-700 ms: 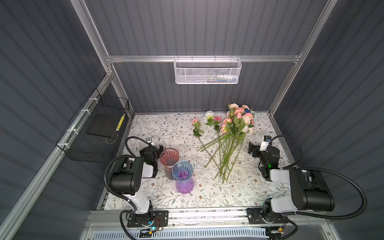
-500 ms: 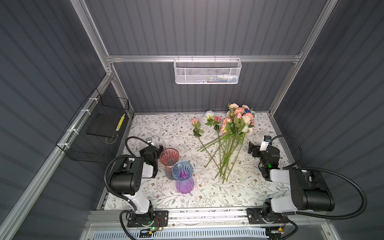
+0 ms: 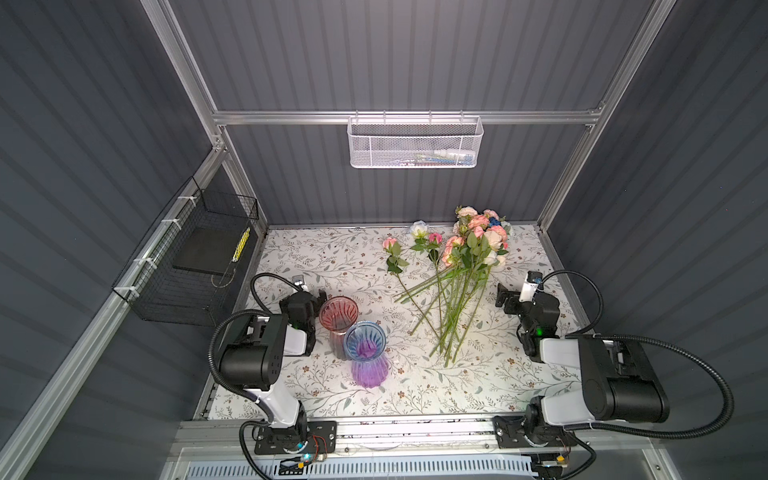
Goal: Arrange the flowers into the vase
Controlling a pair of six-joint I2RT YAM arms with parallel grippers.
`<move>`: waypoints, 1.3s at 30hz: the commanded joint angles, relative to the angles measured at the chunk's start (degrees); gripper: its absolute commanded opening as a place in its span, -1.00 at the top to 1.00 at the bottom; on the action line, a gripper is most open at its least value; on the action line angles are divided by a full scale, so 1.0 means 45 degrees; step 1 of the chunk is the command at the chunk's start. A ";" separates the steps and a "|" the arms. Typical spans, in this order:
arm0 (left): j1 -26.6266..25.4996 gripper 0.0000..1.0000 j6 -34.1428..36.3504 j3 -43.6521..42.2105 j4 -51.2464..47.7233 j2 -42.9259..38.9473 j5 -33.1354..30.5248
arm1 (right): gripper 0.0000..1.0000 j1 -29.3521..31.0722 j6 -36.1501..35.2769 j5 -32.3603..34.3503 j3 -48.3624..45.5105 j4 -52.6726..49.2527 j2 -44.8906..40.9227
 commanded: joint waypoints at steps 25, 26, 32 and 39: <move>-0.0066 -0.99 0.0252 0.0271 0.0353 0.0224 -0.0210 | -0.98 0.0034 0.0093 -0.0113 0.0243 0.0310 0.0095; -0.0067 -0.99 0.0252 0.0297 0.0343 0.0234 -0.0208 | -0.98 0.0031 0.0093 -0.0113 0.0258 0.0295 0.0095; -0.0066 -0.99 0.0129 0.0274 0.0349 -0.0020 -0.0627 | -0.98 -0.0086 0.0282 -0.0110 0.0209 0.0374 -0.0025; -0.0049 -0.99 -0.0697 0.1622 -0.3586 -0.1491 -0.2275 | -0.98 0.0123 0.0491 0.0750 0.1817 -0.4406 -0.2270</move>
